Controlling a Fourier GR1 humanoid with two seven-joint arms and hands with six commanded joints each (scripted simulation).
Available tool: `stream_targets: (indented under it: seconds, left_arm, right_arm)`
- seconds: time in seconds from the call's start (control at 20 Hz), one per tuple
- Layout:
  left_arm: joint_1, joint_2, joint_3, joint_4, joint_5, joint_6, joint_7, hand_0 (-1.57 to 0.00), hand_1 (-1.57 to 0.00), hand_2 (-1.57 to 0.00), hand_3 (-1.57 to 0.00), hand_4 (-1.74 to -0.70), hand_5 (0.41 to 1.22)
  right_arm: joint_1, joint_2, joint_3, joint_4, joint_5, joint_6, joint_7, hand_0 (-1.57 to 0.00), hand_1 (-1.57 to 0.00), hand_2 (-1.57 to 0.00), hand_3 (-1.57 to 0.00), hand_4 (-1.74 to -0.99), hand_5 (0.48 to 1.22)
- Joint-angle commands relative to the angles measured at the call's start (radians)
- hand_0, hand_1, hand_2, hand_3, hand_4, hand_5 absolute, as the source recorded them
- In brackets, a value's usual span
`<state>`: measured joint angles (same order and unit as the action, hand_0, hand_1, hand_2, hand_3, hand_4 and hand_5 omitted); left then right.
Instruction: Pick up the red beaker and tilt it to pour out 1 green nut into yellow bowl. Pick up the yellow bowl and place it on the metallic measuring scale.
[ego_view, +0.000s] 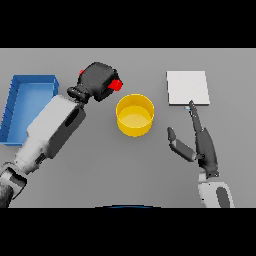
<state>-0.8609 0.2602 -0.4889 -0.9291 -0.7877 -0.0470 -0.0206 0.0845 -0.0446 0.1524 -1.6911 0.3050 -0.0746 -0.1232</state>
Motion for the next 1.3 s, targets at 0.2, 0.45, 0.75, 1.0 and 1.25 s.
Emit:
stream_targets:
  seconds: [0.2,0.45,0.75,1.0,1.25]
  left_arm:
    - [-0.132,0.013,-0.162,0.075,-0.134,-0.139,-0.020,-1.57,-1.57,-1.57,-1.57,-1.58,1.212]
    - [-0.222,-0.006,-0.298,0.151,-0.233,-0.208,-0.022,-1.57,-1.57,-1.57,-1.57,-1.68,1.218]
    - [-0.310,-0.011,-0.427,0.222,-0.334,-0.223,-0.041,-1.57,-1.57,-1.57,-1.57,-1.73,1.220]
    - [-0.319,-0.036,-0.496,0.225,-0.381,-0.191,-0.006,-1.57,-1.57,-1.57,-1.57,-1.74,1.221]
    - [-0.356,-0.059,-0.596,0.242,-0.450,-0.191,-0.012,-1.57,-1.57,-1.57,-1.57,-1.74,1.221]
  right_arm:
    - [0.009,0.002,-0.007,0.005,-0.024,0.010,-0.024,0.00,0.00,0.00,0.00,-1.063,0.681]
    - [0.016,0.007,0.004,0.008,-0.025,0.023,-0.018,0.00,0.00,0.00,0.00,-1.067,0.684]
    - [0.006,0.007,0.004,0.022,-0.021,0.022,-0.016,0.00,0.00,0.00,0.00,-1.060,0.700]
    - [0.003,0.012,-0.002,0.009,-0.044,0.028,-0.021,0.00,0.00,0.00,0.00,-1.058,0.700]
    - [0.003,0.023,0.009,0.025,0.002,-0.008,-0.026,0.00,0.00,0.00,0.00,-1.082,0.677]
